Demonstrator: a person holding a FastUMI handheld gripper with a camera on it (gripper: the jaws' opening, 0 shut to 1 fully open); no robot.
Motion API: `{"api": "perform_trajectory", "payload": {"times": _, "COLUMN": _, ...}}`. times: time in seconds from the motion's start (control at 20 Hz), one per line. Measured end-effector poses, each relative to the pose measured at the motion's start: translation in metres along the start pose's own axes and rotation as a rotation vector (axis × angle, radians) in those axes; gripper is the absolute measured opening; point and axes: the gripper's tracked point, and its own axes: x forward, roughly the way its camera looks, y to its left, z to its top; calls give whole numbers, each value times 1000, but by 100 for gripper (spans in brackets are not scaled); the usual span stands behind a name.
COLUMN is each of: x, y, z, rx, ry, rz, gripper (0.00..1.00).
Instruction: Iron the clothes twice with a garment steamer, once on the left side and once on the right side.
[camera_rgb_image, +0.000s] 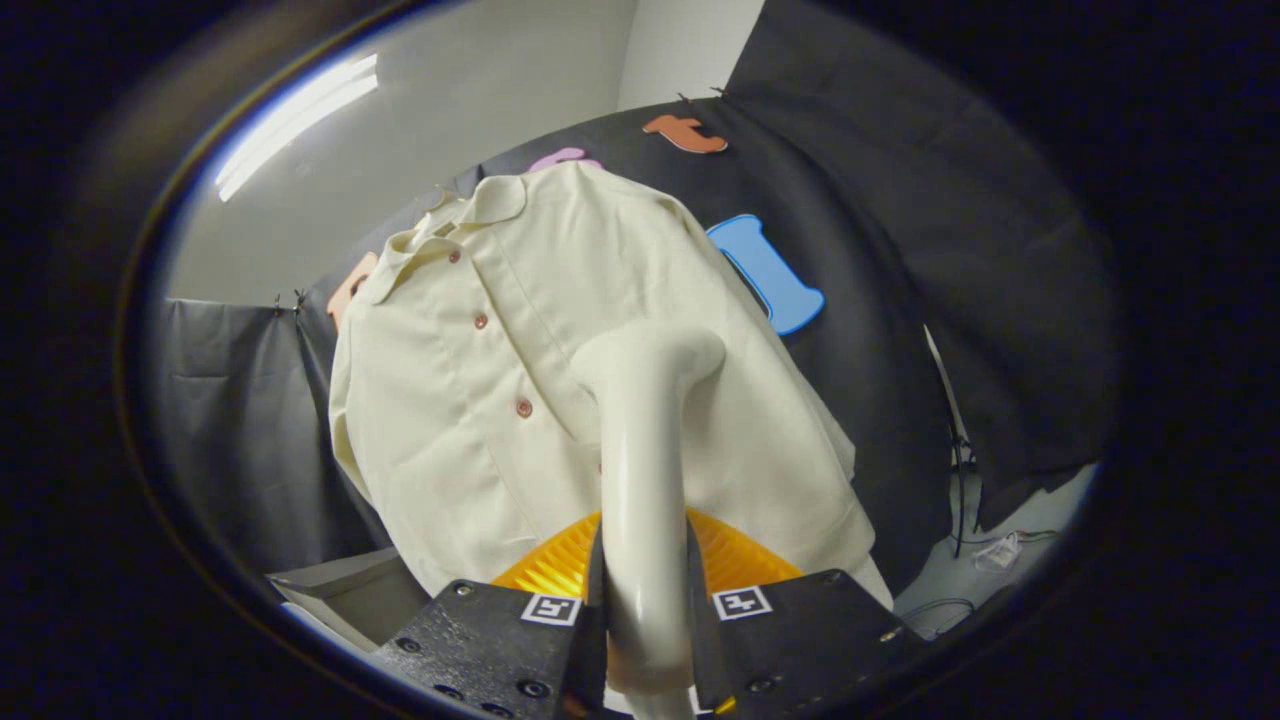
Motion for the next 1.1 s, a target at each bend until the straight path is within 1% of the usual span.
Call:
{"api": "perform_trajectory", "payload": {"times": 0.4, "x": -16, "y": -32, "z": -52, "rx": 24, "ry": 72, "rz": -76, "gripper": 34}}
{"api": "perform_trajectory", "payload": {"times": 0.7, "x": -39, "y": -49, "z": -81, "rx": 45, "ry": 118, "rz": -142, "gripper": 34}}
{"api": "perform_trajectory", "payload": {"times": 0.85, "x": -57, "y": -56, "z": -100, "rx": 47, "ry": 160, "rz": -191, "gripper": 34}}
{"api": "perform_trajectory", "payload": {"times": 1.0, "x": -75, "y": -47, "z": -103, "rx": 60, "ry": 163, "rz": -203, "gripper": 34}}
{"api": "perform_trajectory", "payload": {"times": 1.1, "x": -93, "y": -34, "z": -93, "rx": 40, "ry": 157, "rz": -214, "gripper": 32}}
